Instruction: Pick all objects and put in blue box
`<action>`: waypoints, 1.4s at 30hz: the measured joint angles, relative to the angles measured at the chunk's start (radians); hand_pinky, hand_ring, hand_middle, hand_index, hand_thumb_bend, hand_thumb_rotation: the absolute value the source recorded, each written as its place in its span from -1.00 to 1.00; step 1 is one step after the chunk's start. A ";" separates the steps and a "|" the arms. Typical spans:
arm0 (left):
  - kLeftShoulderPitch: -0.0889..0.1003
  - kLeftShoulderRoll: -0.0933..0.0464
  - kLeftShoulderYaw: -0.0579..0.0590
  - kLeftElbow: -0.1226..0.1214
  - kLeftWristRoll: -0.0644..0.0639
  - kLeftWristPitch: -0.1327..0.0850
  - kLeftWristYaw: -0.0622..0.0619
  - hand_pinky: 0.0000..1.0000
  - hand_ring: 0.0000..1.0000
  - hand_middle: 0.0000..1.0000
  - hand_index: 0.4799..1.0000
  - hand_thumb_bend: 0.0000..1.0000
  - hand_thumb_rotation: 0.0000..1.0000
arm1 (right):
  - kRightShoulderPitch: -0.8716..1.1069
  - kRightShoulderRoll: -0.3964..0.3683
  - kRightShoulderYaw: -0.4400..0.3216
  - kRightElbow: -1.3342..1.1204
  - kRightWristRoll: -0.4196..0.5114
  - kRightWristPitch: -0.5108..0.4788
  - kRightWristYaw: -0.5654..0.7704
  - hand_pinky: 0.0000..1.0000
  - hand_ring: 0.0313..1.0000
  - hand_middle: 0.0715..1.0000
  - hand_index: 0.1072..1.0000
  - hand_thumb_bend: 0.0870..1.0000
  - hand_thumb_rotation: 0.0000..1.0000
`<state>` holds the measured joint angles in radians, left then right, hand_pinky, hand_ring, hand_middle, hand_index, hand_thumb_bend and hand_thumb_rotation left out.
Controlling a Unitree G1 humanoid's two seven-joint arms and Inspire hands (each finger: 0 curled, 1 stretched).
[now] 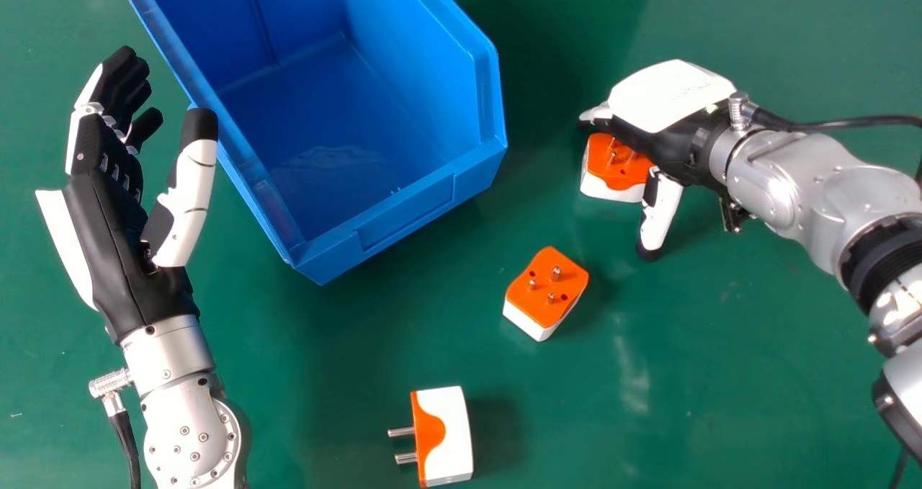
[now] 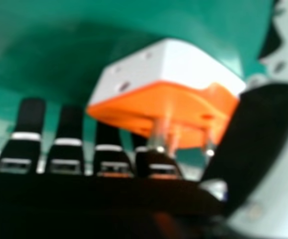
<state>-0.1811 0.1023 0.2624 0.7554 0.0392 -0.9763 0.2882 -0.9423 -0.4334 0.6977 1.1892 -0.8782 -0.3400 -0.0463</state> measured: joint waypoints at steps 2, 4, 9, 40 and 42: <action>0.000 0.000 0.000 0.002 0.000 0.000 0.002 0.62 0.67 0.65 0.19 0.39 -0.04 | 0.006 -0.004 0.003 0.001 -0.003 -0.007 -0.029 -0.06 0.10 0.21 0.34 0.40 -0.88; -0.001 0.000 0.000 0.002 -0.001 0.000 0.002 0.61 0.67 0.65 0.19 0.39 -0.04 | 0.013 -0.005 0.005 0.001 -0.003 -0.016 -0.059 -0.11 0.04 0.17 0.32 0.31 -0.91; -0.009 0.000 -0.001 0.002 -0.001 0.000 -0.001 0.61 0.67 0.65 0.19 0.39 -0.05 | 0.018 0.003 0.031 -0.003 -0.032 -0.025 -0.130 -0.20 -0.08 0.09 0.28 0.13 -0.95; -0.018 -0.007 -0.002 0.002 0.022 0.000 0.027 0.58 0.66 0.65 0.20 0.36 -0.06 | 0.046 -0.021 0.020 -0.018 -0.036 -0.056 -0.199 -0.40 -0.16 0.03 -0.02 -0.11 -1.00; -0.019 -0.007 -0.002 0.002 0.022 0.000 0.027 0.58 0.66 0.65 0.21 0.35 -0.06 | 0.050 -0.021 0.020 -0.018 -0.041 -0.056 -0.222 -0.40 -0.17 0.00 -0.01 -0.11 -1.00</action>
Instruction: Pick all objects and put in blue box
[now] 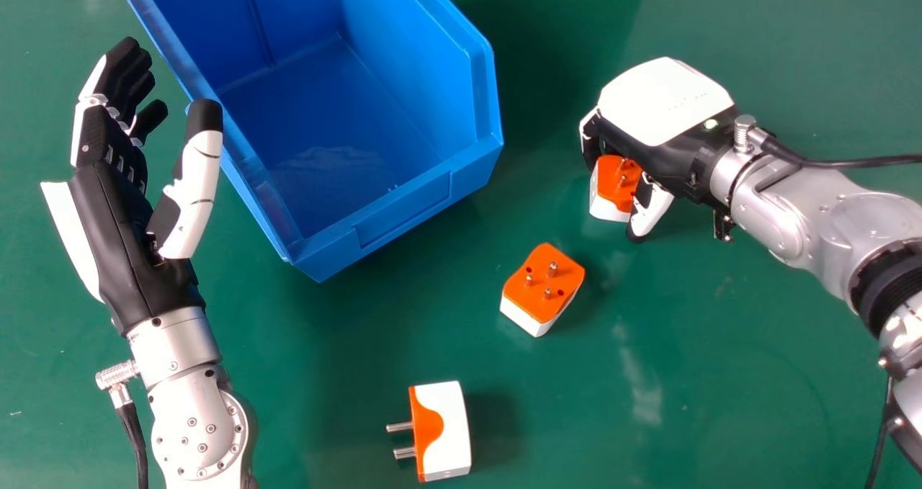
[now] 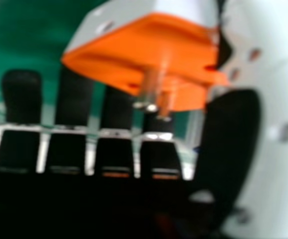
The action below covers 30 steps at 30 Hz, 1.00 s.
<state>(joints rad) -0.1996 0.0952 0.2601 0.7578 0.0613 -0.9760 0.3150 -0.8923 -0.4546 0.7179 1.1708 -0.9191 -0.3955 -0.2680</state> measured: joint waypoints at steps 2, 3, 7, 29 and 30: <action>0.000 -0.001 0.000 0.000 0.000 0.000 0.000 0.58 0.66 0.65 0.21 0.35 -0.06 | 0.003 0.000 0.002 0.000 -0.008 0.004 -0.022 -0.40 -0.17 -0.01 -0.01 -0.11 -1.00; 0.000 -0.002 0.000 0.000 -0.001 0.000 -0.001 0.58 0.66 0.65 0.21 0.35 -0.06 | 0.004 0.001 0.002 0.000 -0.013 0.014 -0.037 -0.40 -0.17 -0.01 -0.01 -0.11 -1.00; 0.000 -0.002 0.000 0.000 -0.002 0.000 -0.005 0.59 0.66 0.65 0.21 0.35 -0.06 | 0.010 0.009 -0.009 0.000 -0.021 0.075 -0.086 -0.39 -0.17 -0.04 -0.01 -0.11 -1.00; 0.003 -0.001 0.000 0.005 -0.002 -0.001 -0.008 0.60 0.66 0.65 0.19 0.39 -0.03 | 0.091 -0.016 -0.145 -0.273 0.054 0.100 -0.084 -0.39 -0.17 -0.07 -0.03 -0.11 -1.00; 0.003 -0.001 0.000 0.005 -0.002 -0.001 -0.008 0.60 0.67 0.65 0.19 0.39 -0.03 | 0.097 -0.017 -0.148 -0.292 0.054 0.103 -0.075 -0.39 -0.17 -0.08 -0.02 -0.11 -1.00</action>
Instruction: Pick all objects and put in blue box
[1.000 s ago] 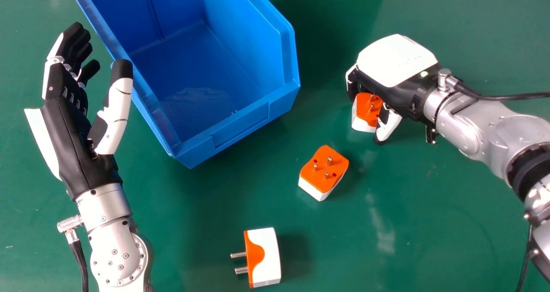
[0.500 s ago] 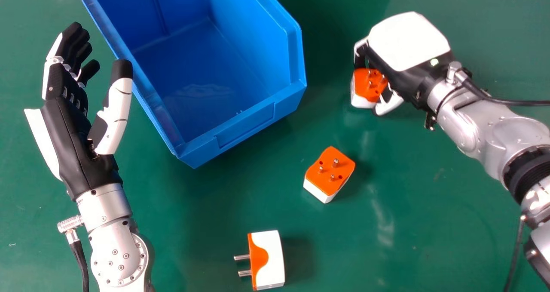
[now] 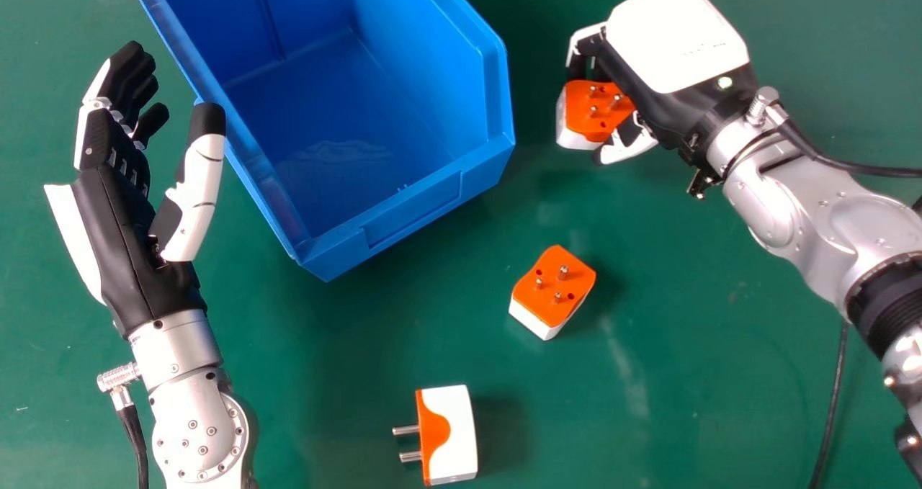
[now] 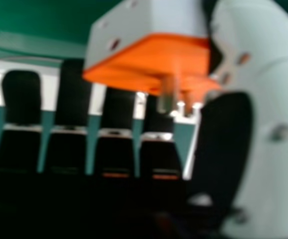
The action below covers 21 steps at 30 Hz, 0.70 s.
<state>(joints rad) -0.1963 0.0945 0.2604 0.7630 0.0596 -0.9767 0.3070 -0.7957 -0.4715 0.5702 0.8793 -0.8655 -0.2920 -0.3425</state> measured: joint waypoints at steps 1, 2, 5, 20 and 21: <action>0.000 0.000 0.000 0.000 0.000 0.000 0.000 0.60 0.67 0.65 0.19 0.39 -0.03 | 0.007 -0.001 -0.006 -0.021 0.000 0.006 0.012 -0.39 -0.17 -0.08 -0.02 -0.11 -1.00; 0.000 0.000 0.000 0.000 0.000 0.000 0.000 0.61 0.67 0.65 0.19 0.39 -0.03 | 0.015 -0.001 -0.014 -0.042 0.001 0.014 0.025 -0.39 -0.18 -0.09 -0.02 -0.11 -1.00; 0.000 0.002 0.001 0.000 0.000 0.000 0.000 0.61 0.67 0.65 0.20 0.39 -0.03 | 0.035 -0.003 -0.043 -0.108 0.008 0.042 0.054 -0.40 -0.18 -0.09 -0.01 -0.11 -1.00; 0.016 0.003 0.001 -0.026 -0.002 0.002 -0.004 0.61 0.67 0.65 0.21 0.37 -0.03 | 0.286 -0.066 -0.190 -0.718 0.016 0.115 0.236 -0.38 -0.17 -0.09 -0.04 -0.11 -1.00; 0.017 0.003 0.001 -0.026 -0.002 0.003 -0.005 0.61 0.67 0.65 0.21 0.37 -0.03 | 0.289 -0.066 -0.204 -0.738 0.015 0.125 0.239 -0.38 -0.17 -0.09 -0.04 -0.11 -1.00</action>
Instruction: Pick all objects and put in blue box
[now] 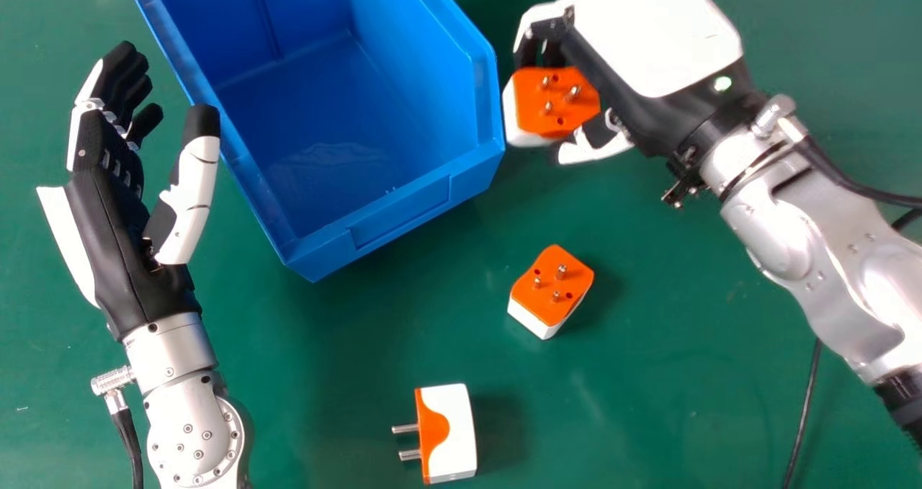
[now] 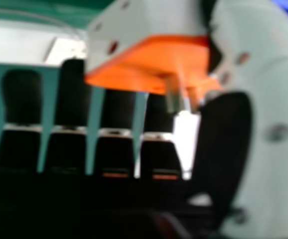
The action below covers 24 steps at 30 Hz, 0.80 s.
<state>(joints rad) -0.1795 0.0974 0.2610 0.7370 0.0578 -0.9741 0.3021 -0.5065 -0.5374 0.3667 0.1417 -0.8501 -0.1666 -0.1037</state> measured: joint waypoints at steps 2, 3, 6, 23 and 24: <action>0.001 0.000 0.000 -0.002 0.000 0.000 -0.001 0.61 0.67 0.65 0.21 0.37 -0.04 | 0.004 0.000 -0.027 -0.033 -0.002 0.008 0.000 -0.39 -0.18 -0.09 -0.04 -0.11 -1.00; 0.002 0.000 0.000 -0.003 -0.001 0.001 -0.001 0.61 0.67 0.65 0.21 0.37 -0.04 | 0.004 0.000 -0.039 -0.046 -0.004 0.005 -0.002 -0.40 -0.19 -0.10 -0.03 -0.11 -1.00; 0.002 0.000 0.000 -0.006 0.001 0.002 -0.001 0.61 0.67 0.65 0.21 0.37 -0.04 | 0.007 0.000 -0.061 -0.067 -0.006 -0.004 -0.024 -0.41 -0.20 -0.10 -0.02 -0.11 -1.00; 0.002 0.001 0.000 -0.009 -0.003 0.004 -0.011 0.60 0.67 0.65 0.21 0.36 -0.06 | 0.008 0.047 -0.103 -0.158 -0.006 -0.026 -0.054 -0.48 -0.28 -0.13 0.00 -0.11 -1.00; 0.002 0.001 0.000 -0.009 -0.003 0.004 -0.014 0.60 0.67 0.65 0.21 0.36 -0.06 | 0.008 0.052 -0.103 -0.162 -0.004 -0.041 -0.061 -0.48 -0.28 -0.13 0.00 -0.11 -1.00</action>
<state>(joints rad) -0.1772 0.0982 0.2609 0.7278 0.0545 -0.9703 0.2883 -0.4986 -0.4855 0.2639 -0.0204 -0.8545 -0.2077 -0.1643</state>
